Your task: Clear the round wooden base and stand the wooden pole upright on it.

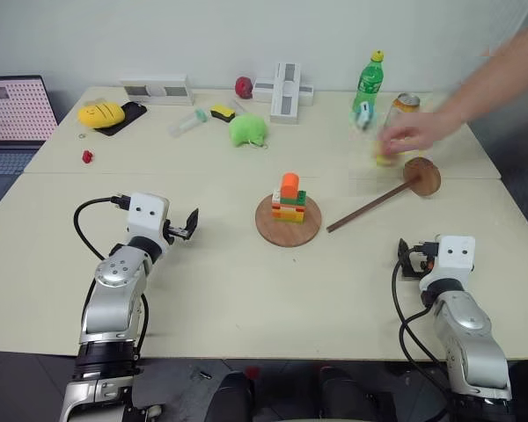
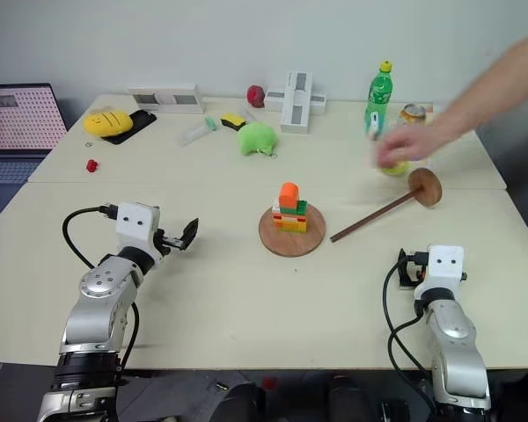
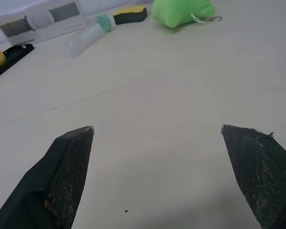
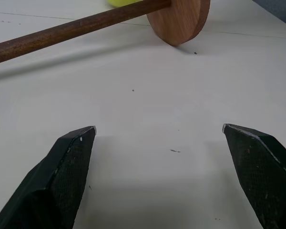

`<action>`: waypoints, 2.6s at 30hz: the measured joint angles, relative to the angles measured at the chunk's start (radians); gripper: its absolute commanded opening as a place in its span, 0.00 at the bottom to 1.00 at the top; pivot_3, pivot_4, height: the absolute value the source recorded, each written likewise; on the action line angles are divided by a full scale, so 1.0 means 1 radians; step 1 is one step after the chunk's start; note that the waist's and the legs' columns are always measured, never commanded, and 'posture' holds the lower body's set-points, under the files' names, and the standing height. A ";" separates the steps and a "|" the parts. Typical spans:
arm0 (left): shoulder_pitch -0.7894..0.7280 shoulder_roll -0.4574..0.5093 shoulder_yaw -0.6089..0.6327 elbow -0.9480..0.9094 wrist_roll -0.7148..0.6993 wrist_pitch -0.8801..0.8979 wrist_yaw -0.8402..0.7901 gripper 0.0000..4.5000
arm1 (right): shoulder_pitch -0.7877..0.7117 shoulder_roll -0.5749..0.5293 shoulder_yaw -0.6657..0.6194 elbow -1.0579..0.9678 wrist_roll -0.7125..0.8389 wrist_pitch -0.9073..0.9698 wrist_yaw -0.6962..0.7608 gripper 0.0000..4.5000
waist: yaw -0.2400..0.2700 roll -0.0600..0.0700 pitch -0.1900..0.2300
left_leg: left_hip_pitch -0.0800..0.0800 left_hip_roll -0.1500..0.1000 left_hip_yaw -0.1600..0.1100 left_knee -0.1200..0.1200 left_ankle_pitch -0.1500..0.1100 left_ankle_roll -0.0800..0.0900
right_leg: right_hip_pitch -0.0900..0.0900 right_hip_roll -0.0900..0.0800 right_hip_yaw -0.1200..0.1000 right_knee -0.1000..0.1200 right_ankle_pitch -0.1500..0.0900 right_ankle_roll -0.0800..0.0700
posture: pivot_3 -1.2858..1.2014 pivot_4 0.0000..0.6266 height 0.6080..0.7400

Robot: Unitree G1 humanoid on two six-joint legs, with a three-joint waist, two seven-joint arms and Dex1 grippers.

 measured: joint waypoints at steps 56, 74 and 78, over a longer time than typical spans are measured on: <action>-0.900 -0.118 -0.254 1.181 -0.007 -0.472 -0.999 0.49 | -0.105 -0.306 0.072 -0.542 0.669 0.363 0.282 1.00 | -0.025 -0.001 0.001 | 0.000 -0.002 -0.005 0.002 0.000 0.001 | 0.005 0.001 -0.005 -0.003 0.000 0.000 | 0.52 0.24 1.00; -0.896 -0.034 -0.135 1.095 -0.008 -0.398 -0.811 0.34 | -0.318 -0.307 0.158 -0.440 0.680 0.361 0.352 1.00 | -0.042 -0.001 0.001 | 0.000 -0.001 -0.005 0.002 0.000 0.001 | 0.003 0.001 -0.005 -0.002 0.000 0.000 | 0.52 0.24 1.00; -0.877 0.039 -0.073 1.020 -0.011 -0.384 -0.615 0.34 | -0.356 -0.304 0.198 -0.387 0.664 0.349 0.393 1.00 | -0.048 -0.001 0.001 | 0.000 -0.001 -0.006 0.002 0.000 0.001 | 0.003 0.001 -0.005 -0.002 0.000 0.000 | 0.52 0.24 1.00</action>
